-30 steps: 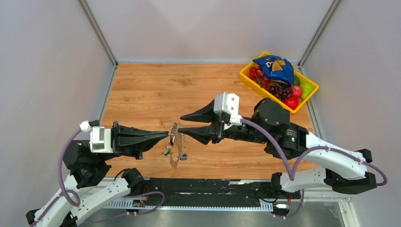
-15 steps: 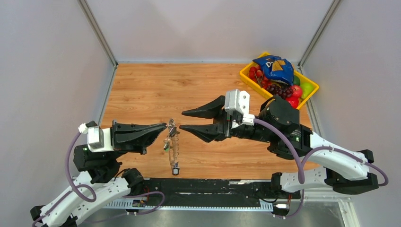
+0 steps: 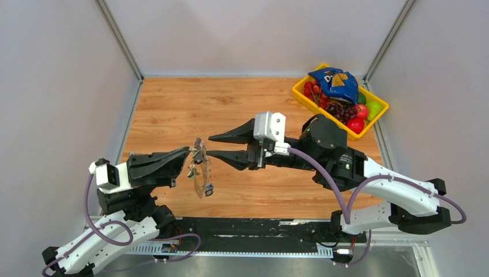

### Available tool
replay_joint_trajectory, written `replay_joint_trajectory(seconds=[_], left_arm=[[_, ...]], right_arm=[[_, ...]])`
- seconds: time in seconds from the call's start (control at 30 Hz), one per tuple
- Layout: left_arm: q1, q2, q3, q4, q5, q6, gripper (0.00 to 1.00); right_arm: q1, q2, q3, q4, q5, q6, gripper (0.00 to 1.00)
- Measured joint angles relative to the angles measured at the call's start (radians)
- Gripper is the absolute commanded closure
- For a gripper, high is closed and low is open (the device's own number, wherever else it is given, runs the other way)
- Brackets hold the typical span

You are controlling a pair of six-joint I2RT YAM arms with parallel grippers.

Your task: Put the keys on the keyring

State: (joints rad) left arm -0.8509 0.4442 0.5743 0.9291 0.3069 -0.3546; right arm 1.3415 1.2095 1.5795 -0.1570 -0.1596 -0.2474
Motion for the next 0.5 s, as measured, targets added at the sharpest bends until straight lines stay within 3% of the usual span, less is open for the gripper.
replay_joint_trajectory(seconds=[0.5], left_arm=[[0.000,-0.034,-0.039,0.113,-0.009,0.002,1.00]], right_arm=[[0.000,0.100,0.064,0.020,-0.098,-0.015,0.69]])
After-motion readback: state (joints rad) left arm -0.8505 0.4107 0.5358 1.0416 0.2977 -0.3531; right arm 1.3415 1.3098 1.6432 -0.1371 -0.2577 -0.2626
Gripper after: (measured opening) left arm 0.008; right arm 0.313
